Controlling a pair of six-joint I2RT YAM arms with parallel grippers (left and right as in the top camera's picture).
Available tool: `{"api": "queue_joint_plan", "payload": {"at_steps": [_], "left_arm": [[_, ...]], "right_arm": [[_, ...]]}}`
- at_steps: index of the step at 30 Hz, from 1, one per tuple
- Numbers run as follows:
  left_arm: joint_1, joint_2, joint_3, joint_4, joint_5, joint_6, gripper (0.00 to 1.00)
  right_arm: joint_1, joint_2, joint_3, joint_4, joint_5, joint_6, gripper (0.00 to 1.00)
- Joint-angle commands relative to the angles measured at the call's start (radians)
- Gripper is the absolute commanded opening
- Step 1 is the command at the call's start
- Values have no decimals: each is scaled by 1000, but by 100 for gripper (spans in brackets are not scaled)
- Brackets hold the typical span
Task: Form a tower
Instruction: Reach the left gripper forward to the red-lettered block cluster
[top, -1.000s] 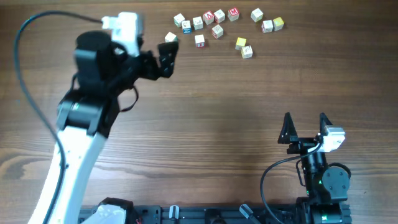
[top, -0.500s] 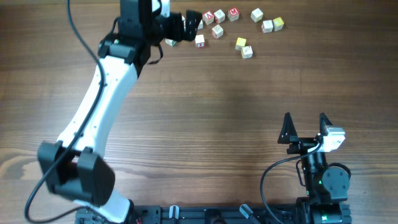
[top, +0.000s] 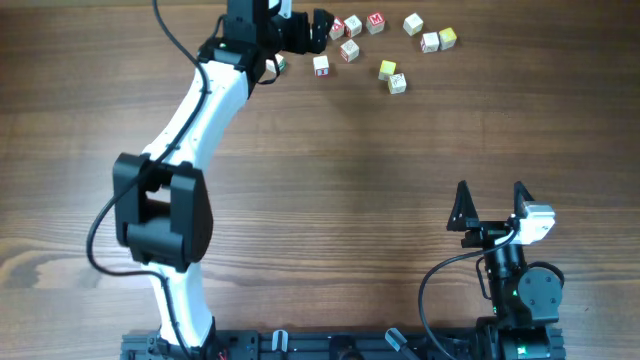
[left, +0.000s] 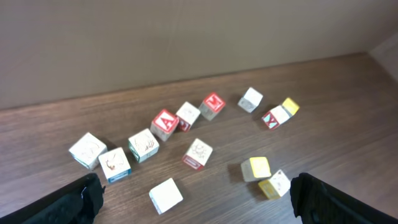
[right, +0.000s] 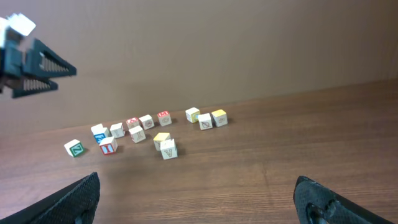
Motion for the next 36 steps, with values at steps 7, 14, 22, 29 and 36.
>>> {"api": "queue_joint_plan", "payload": {"at_steps": [7, 14, 22, 29, 36], "left_arm": [[-43, 54, 21, -20, 38, 23, 100], [-98, 178, 21, 88, -162, 22, 100], [-100, 312, 21, 137, -257, -116, 100], [-100, 348, 21, 133, -258, -136, 98], [-100, 348, 21, 126, -258, -159, 51]], "right_arm": [[-6, 0, -1, 3, -9, 7, 100], [-6, 0, -1, 3, -9, 7, 100], [-6, 0, -1, 3, -9, 6, 100], [-6, 0, -1, 3, -9, 7, 100], [-6, 0, -1, 3, -9, 7, 100]]}}
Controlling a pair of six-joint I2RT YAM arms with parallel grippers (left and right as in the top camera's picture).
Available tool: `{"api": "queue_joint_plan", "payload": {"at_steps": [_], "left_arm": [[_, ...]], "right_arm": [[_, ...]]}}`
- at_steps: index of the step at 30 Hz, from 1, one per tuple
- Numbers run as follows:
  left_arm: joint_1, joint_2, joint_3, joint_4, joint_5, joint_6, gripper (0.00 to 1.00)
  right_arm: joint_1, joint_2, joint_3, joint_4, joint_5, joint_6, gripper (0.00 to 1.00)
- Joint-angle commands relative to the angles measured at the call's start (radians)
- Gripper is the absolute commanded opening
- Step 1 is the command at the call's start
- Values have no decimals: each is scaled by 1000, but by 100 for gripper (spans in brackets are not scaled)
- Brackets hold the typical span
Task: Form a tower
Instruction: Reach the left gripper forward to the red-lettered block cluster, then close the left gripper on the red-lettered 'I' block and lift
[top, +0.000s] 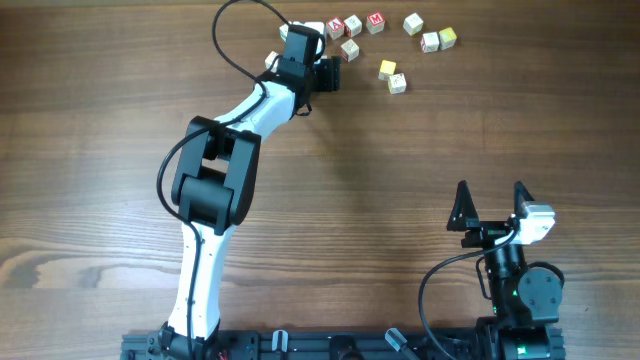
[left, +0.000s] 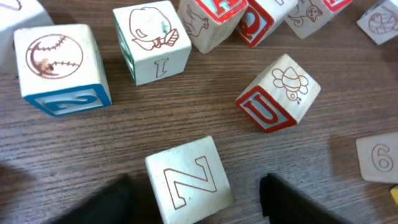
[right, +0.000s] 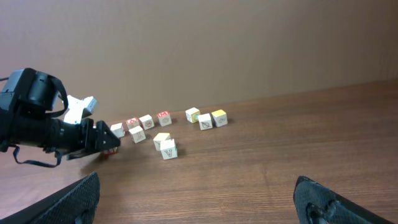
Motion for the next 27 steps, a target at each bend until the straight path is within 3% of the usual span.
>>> {"api": "queue_joint_plan", "payload": {"at_steps": [1, 3, 14, 27], "left_arm": [[5, 16, 12, -5, -13, -40, 43], [4, 16, 12, -15, -13, -51, 32], [2, -88, 13, -98, -13, -45, 33], [-75, -396, 13, -519, -21, -58, 35]], "right_arm": [[-6, 0, -1, 3, -9, 6, 100], [-6, 0, -1, 3, -9, 6, 100], [-6, 0, -1, 3, -9, 7, 100], [-6, 0, -1, 3, -9, 7, 100]]}}
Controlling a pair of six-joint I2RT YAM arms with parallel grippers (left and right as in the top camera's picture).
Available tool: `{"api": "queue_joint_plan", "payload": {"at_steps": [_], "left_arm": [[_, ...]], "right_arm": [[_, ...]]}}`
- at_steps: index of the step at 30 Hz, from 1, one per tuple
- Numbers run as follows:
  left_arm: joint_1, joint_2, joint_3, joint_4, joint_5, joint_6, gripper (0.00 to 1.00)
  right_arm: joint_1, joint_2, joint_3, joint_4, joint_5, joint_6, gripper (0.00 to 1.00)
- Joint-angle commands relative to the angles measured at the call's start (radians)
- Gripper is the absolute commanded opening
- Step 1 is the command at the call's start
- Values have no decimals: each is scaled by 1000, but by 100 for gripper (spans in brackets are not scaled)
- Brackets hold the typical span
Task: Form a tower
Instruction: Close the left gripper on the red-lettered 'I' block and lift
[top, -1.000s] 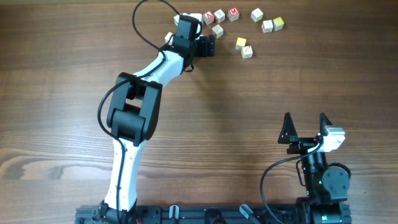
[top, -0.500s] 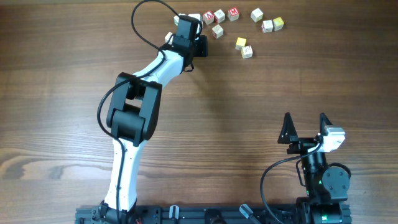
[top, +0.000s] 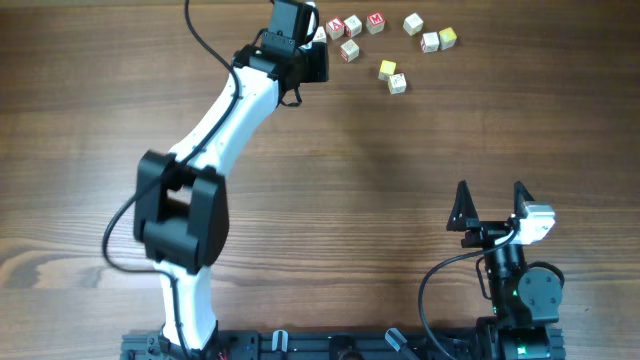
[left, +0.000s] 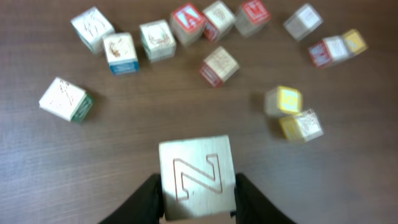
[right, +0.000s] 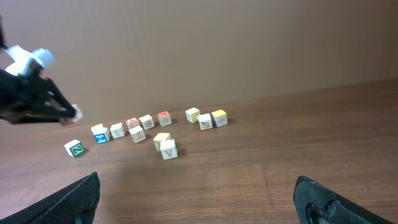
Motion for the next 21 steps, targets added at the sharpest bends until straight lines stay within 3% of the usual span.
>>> {"api": "queue_joint_plan", "payload": {"at_steps": [1, 6, 11, 21], "left_arm": [[-80, -65, 5, -107, -8, -35, 35], [-183, -64, -32, -257, -163, -232, 36], [-253, -64, -113, -244, -258, -369, 35], [-289, -63, -410, 98, -278, -407, 39]], "right_arm": [[-6, 0, -1, 3, -9, 6, 100], [-6, 0, -1, 3, -9, 7, 100], [-6, 0, -1, 3, -9, 7, 100], [-6, 0, -1, 3, -9, 7, 100]]}}
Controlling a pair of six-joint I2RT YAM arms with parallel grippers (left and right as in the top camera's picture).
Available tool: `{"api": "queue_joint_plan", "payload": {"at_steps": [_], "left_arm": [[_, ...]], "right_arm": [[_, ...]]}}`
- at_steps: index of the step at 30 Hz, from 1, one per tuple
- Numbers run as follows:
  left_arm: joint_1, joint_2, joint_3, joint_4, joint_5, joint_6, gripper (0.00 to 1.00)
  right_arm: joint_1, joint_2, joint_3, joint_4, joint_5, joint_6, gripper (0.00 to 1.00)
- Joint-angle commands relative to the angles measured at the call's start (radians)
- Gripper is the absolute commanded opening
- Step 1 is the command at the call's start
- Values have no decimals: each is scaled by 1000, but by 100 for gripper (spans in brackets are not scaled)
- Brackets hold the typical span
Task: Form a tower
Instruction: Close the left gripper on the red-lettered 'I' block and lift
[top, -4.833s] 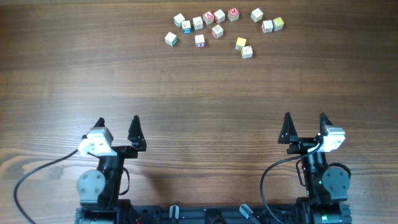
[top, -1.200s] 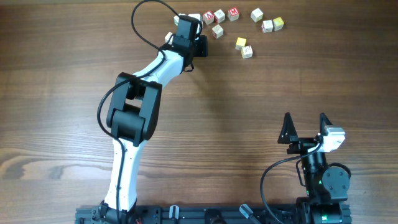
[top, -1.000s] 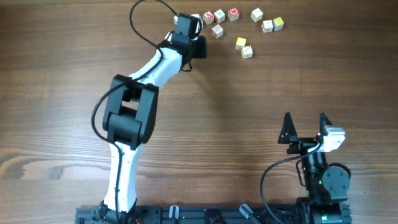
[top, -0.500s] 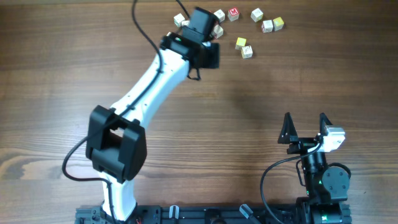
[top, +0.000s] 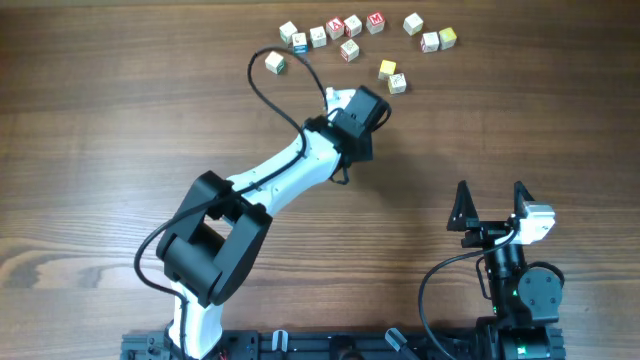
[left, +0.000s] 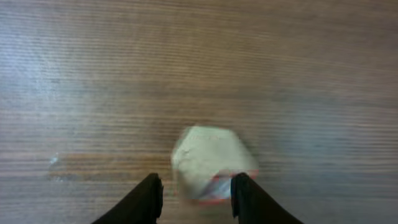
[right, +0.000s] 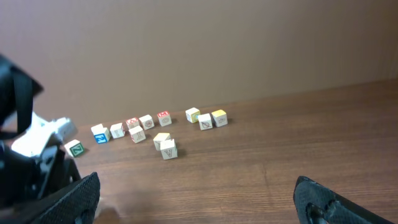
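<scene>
My left gripper (top: 352, 135) is out over bare wood, nearer the table's middle than the blocks. In the left wrist view it (left: 198, 200) is shut on a pale wooden block (left: 210, 163) with a red edge. The block is blurred, so its letter cannot be read. Several other letter blocks (top: 348, 50) lie scattered along the far edge, also visible in the right wrist view as small blocks (right: 166, 148). My right gripper (top: 492, 214) stands open near the front right, holding nothing.
A green-sided block (top: 275, 63) lies apart at the left of the scatter. A yellow block (top: 387, 69) and a pale one (top: 397, 83) are the blocks closest to my left gripper. The left arm (top: 280, 175) crosses the middle of the table.
My left gripper has moved with the block from above the far cluster to bare wood nearer the table's middle. The block now looks turned and blurred. The right arm has not moved.
My left gripper was open above the scattered blocks. Then its open fingers stood on either side of a block marked N. Then it held that block above the scatter, and now holds it over bare wood away from the others.
</scene>
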Motion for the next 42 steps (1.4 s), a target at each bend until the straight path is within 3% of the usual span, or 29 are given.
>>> {"api": "queue_joint_plan", "payload": {"at_steps": [1, 6, 13, 17, 21, 37, 42], "left_arm": [[19, -6, -45, 32, -30, -25, 38], [19, -2, -45, 26, -30, -25, 38], [15, 2, -45, 50, 27, -25, 52], [14, -39, -44, 96, 34, -26, 54], [13, -48, -45, 187, 45, -32, 72], [12, 74, -45, 230, 44, -237, 80], [12, 100, -45, 263, 45, -242, 73]], "right_arm": [[-6, 0, -1, 3, -9, 7, 100], [-6, 0, -1, 3, -9, 7, 100], [-6, 0, -1, 3, -9, 7, 100], [-6, 0, -1, 3, -9, 7, 100], [-6, 0, -1, 3, -9, 7, 100], [-6, 0, -1, 3, -9, 6, 100], [-6, 0, -1, 3, -9, 7, 100]]}}
